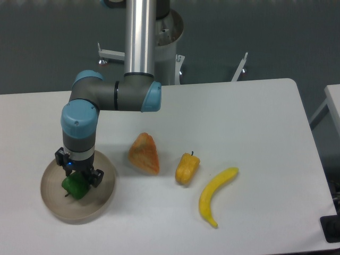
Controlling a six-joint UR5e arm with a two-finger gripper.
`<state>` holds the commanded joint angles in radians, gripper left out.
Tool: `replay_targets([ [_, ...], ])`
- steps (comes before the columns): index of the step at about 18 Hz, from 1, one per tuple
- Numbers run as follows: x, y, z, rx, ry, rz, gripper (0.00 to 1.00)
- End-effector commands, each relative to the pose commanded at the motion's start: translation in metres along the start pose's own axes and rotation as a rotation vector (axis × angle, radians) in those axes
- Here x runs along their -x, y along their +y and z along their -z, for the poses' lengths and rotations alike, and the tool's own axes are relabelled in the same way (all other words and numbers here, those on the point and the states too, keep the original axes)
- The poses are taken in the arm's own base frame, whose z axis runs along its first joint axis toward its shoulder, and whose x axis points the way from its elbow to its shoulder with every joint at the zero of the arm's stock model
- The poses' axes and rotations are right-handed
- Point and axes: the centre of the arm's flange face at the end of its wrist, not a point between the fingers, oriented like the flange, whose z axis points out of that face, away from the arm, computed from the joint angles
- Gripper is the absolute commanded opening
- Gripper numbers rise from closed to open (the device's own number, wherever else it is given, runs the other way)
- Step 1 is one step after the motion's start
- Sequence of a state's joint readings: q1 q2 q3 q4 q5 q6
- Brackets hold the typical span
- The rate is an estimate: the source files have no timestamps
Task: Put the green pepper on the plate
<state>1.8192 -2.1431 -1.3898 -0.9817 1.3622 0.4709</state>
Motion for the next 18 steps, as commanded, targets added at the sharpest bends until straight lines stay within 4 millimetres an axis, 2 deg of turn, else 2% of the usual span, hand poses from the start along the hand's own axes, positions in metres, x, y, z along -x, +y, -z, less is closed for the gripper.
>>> replay_targets([
  [1, 0.007, 0.002, 0.004, -0.001, -0.003, 0.007, 1.00],
  [6, 0.058, 0.024, 0.054, -0.030, -0.049, 0.009, 0.99],
  [10, 0.116, 0.056, 0.094, -0.013, -0.071, -0.015, 0.99],
  [13, 0.153, 0.079, 0.112, -0.012, -0.091, -0.025, 0.99],
  [15, 0.178, 0.096, 0.117, 0.003, -0.108, -0.040, 0.99],
  [18, 0.205, 0.112, 0.129, 0.040, -0.161, -0.108, 0.99],
])
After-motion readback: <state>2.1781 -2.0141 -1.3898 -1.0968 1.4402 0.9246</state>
